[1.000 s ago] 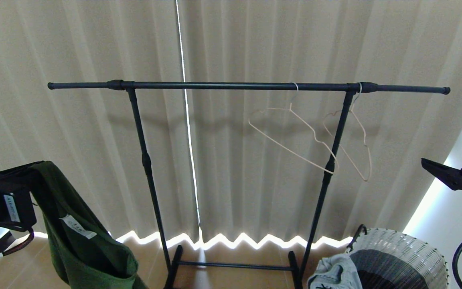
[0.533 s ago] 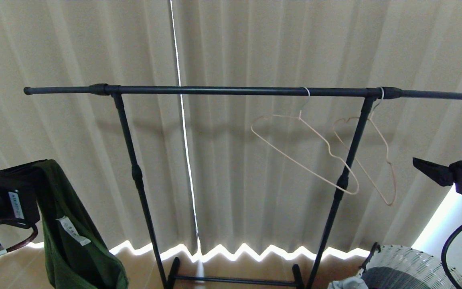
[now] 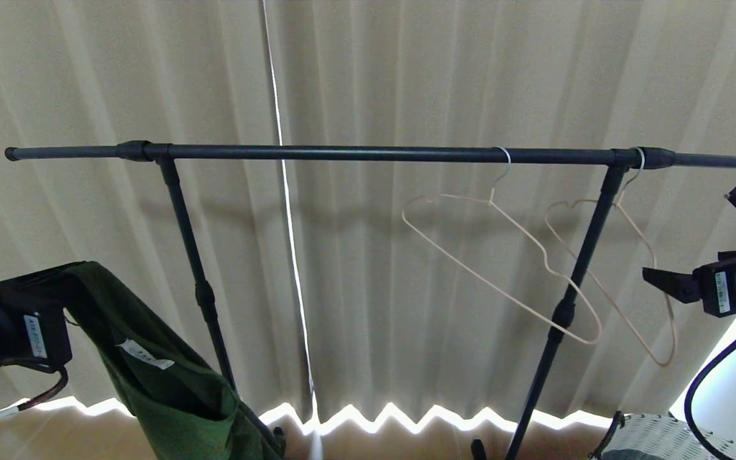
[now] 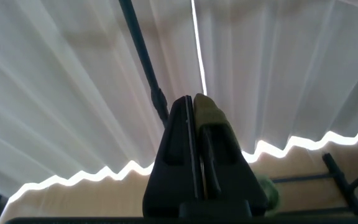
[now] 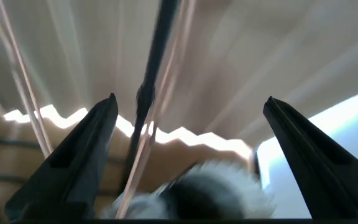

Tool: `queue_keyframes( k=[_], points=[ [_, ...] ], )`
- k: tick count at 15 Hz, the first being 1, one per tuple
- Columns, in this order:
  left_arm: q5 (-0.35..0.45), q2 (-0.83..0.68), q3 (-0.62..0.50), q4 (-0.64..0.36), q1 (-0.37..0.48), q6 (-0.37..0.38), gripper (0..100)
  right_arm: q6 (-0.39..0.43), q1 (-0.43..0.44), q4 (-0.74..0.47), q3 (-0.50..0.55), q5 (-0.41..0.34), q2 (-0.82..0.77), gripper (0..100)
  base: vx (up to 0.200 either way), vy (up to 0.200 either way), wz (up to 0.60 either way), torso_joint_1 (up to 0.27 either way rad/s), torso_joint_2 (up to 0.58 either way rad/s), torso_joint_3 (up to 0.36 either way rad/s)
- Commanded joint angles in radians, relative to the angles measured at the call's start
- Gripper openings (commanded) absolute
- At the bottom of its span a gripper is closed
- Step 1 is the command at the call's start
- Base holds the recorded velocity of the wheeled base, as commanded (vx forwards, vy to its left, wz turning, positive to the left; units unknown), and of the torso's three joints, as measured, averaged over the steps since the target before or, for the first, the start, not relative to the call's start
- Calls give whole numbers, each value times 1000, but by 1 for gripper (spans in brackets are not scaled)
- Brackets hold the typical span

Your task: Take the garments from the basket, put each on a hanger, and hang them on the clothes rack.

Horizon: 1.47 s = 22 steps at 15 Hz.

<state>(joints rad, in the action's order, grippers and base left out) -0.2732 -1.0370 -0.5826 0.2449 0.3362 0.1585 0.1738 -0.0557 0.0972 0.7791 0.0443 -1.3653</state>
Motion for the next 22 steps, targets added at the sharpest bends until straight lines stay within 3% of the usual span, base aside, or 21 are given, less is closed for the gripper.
queue_keyframes(
  k=[1, 6, 19, 20, 22],
  points=[
    [-1, 12, 4, -1, 1, -2, 0, -48, -4, -36, 58, 6, -117, 100, 0, 0, 0, 0, 0, 0],
    [-1, 38, 18, -1, 1, -4, 0, -192, 16, -37, 146, 49, -245, 100, 0, 0, 0, 0, 0, 0],
    [0, 45, 26, -1, 1, -4, 0, -211, 50, -25, 150, 65, -244, 100, 0, 0, 0, 0, 0, 0],
    [0, 46, 26, -1, 1, -2, 0, -211, 50, -25, 150, 65, -244, 0, 0, 0, 0, 0, 0, 0],
    [0, 46, 27, -1, 1, -4, 0, -211, 50, -25, 149, 65, -245, 0, 0, 0, 0, 0, 0, 0]
  ],
)
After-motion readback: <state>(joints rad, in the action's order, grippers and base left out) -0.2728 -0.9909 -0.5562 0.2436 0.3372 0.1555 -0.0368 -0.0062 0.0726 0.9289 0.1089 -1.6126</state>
